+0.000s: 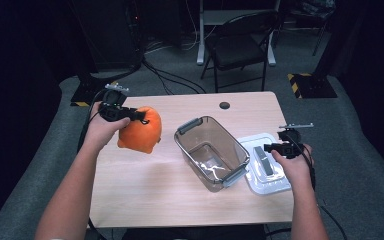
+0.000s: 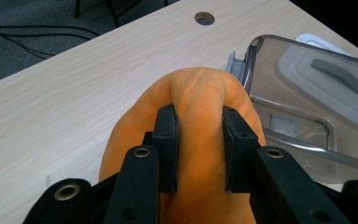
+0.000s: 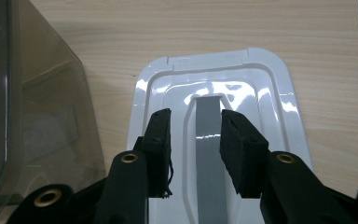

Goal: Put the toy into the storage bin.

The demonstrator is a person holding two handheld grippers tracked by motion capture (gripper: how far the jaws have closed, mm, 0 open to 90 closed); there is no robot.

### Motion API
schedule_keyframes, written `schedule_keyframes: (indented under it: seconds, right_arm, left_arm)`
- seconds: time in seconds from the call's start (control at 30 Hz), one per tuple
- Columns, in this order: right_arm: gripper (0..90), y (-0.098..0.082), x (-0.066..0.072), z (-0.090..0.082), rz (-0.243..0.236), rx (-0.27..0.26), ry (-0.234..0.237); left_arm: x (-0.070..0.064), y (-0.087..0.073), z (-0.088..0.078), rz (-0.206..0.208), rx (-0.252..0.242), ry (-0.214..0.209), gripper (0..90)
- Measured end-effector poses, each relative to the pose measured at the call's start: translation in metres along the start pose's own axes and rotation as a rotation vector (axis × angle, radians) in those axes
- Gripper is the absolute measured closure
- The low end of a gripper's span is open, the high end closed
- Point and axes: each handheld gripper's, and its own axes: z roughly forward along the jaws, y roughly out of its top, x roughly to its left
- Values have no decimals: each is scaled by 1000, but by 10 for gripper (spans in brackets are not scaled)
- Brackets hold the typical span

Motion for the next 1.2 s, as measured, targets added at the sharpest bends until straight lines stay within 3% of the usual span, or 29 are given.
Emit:
schedule_keyframes:
  seconds: [0.57, 1.2]
  right_arm:
    - [632, 0, -1, -1, 5, -2, 2]
    - [632, 0, -2, -1, 12, -7, 7]
  left_arm:
    - [-18, 30, 0, 41, -31, -17, 704]
    - [-50, 61, 11, 85, -57, -60, 704]
